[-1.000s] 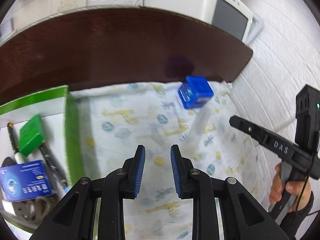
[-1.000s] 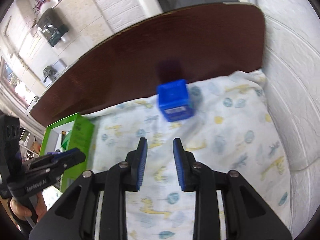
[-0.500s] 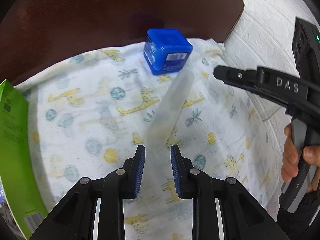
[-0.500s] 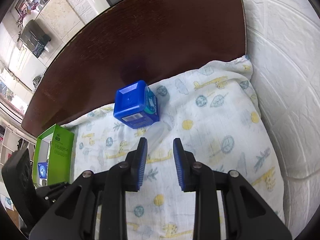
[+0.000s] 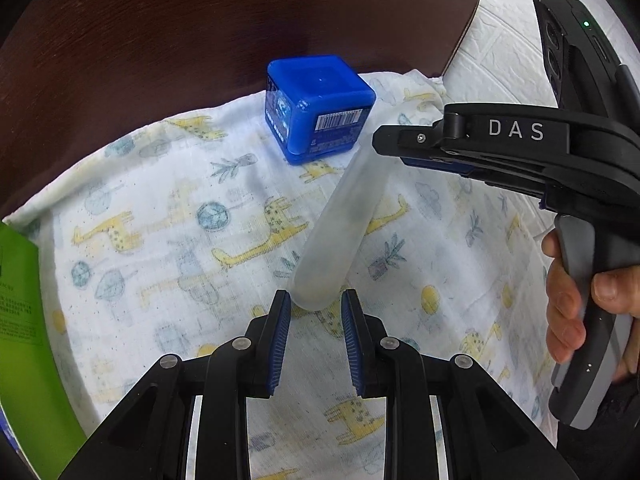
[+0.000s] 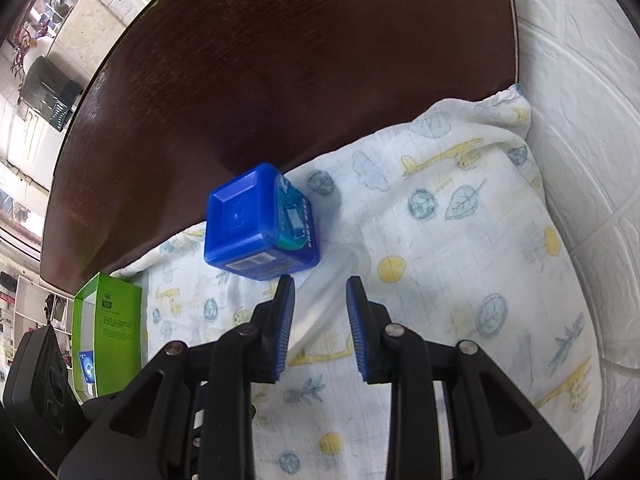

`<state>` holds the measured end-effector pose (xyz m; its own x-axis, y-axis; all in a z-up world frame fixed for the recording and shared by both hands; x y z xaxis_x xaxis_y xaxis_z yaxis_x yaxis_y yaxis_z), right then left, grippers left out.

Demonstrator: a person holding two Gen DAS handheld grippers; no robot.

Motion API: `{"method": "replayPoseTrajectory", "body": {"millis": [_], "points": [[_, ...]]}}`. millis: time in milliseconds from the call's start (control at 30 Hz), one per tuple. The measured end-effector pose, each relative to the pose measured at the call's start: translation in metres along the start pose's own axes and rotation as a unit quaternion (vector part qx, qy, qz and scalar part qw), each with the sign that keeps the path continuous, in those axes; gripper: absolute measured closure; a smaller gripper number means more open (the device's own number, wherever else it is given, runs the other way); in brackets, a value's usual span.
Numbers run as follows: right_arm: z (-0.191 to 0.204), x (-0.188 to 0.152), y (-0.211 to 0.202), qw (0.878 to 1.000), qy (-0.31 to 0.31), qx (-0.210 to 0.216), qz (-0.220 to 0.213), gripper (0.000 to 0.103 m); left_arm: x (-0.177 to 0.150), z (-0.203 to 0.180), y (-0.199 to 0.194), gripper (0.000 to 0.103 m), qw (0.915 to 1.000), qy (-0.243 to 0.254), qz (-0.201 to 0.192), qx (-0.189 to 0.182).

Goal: Organize rigid objects
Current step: 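Close the right gripper around the middle of the frosted tube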

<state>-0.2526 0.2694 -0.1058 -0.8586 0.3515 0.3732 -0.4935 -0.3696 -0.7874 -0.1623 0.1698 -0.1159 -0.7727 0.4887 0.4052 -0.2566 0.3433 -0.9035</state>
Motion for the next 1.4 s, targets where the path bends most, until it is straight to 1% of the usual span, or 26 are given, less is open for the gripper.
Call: {"method": "replayPoseTrajectory", "body": {"millis": [133, 200, 333, 500, 600, 633, 667, 733, 833, 900, 933, 967, 1033, 1200, 1267, 1400], "points": [[-0.005, 0.008, -0.002, 1.0, -0.001, -0.004, -0.009, 0.076, 0.0, 0.013, -0.001, 0.078, 0.9998, -0.02, -0.004, -0.004], [-0.006, 0.013, -0.001, 1.0, -0.005, -0.004, -0.012, 0.076, 0.001, 0.02, -0.002, 0.078, 0.9994, -0.033, -0.006, 0.001], [-0.006, 0.013, 0.006, 1.0, -0.017, 0.003, 0.007, 0.076, 0.001, 0.037, -0.003, 0.078, 0.9977, -0.066, -0.01, -0.001], [-0.012, 0.009, 0.011, 0.999, -0.022, 0.014, 0.026, 0.076, 0.002, 0.046, -0.007, 0.078, 0.9957, -0.091, -0.012, -0.011], [-0.016, 0.012, 0.009, 0.999, -0.029, 0.017, 0.019, 0.076, 0.001, 0.049, -0.009, 0.078, 0.9931, -0.114, -0.009, -0.026], [-0.017, 0.015, 0.01, 0.999, -0.031, 0.016, 0.015, 0.073, -0.002, 0.055, -0.008, 0.078, 0.9916, -0.124, -0.006, -0.034], [-0.019, 0.017, 0.011, 0.999, -0.032, 0.018, 0.013, 0.066, -0.003, 0.057, -0.008, 0.078, 0.99, -0.135, -0.004, -0.041], [-0.016, 0.021, 0.014, 0.999, -0.041, 0.027, 0.019, 0.057, -0.004, 0.061, -0.009, 0.078, 0.9874, -0.151, -0.003, -0.048], [-0.01, 0.024, 0.026, 0.997, -0.064, 0.033, 0.035, 0.058, -0.001, 0.063, -0.006, 0.078, 0.9824, -0.179, -0.002, -0.054], [-0.006, 0.021, 0.033, 0.995, -0.078, 0.037, 0.049, 0.059, 0.0, 0.065, -0.005, 0.078, 0.9809, -0.186, -0.002, -0.056], [-0.004, 0.02, 0.034, 0.995, -0.086, 0.033, 0.048, 0.062, 0.001, 0.065, -0.005, 0.078, 0.981, -0.186, -0.003, -0.054], [-0.003, 0.018, 0.035, 0.994, -0.09, 0.029, 0.051, 0.07, 0.003, 0.064, -0.004, 0.078, 0.9814, -0.185, -0.002, -0.053], [-0.003, 0.013, 0.036, 0.994, -0.086, 0.025, 0.056, 0.073, 0.004, 0.063, -0.004, 0.078, 0.9823, -0.18, 0.0, -0.051], [-0.006, -0.004, 0.031, 0.996, -0.072, 0.008, 0.06, 0.072, -0.001, 0.069, -0.007, 0.078, 0.9801, -0.192, -0.001, -0.05], [-0.009, -0.011, 0.028, 0.996, -0.068, 0.004, 0.061, 0.072, -0.002, 0.072, -0.008, 0.078, 0.9808, -0.19, -0.001, -0.046], [-0.006, -0.025, 0.021, 0.995, -0.079, -0.006, 0.058, 0.072, 0.001, 0.074, -0.008, 0.078, 0.9826, -0.181, 0.002, -0.04]]}}
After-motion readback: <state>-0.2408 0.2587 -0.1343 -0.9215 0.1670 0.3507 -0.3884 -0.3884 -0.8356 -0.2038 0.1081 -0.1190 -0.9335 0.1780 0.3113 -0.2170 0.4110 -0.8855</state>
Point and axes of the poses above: each gripper's, at about its wrist camera, not at the fingertips, and y roughly the way its jaws point, z to its left, x to its top, the point moved 5 cm from there along y, roughly the way its jaws point, and after that the axes turned 8 degrees about y, right-handed, at the moved point
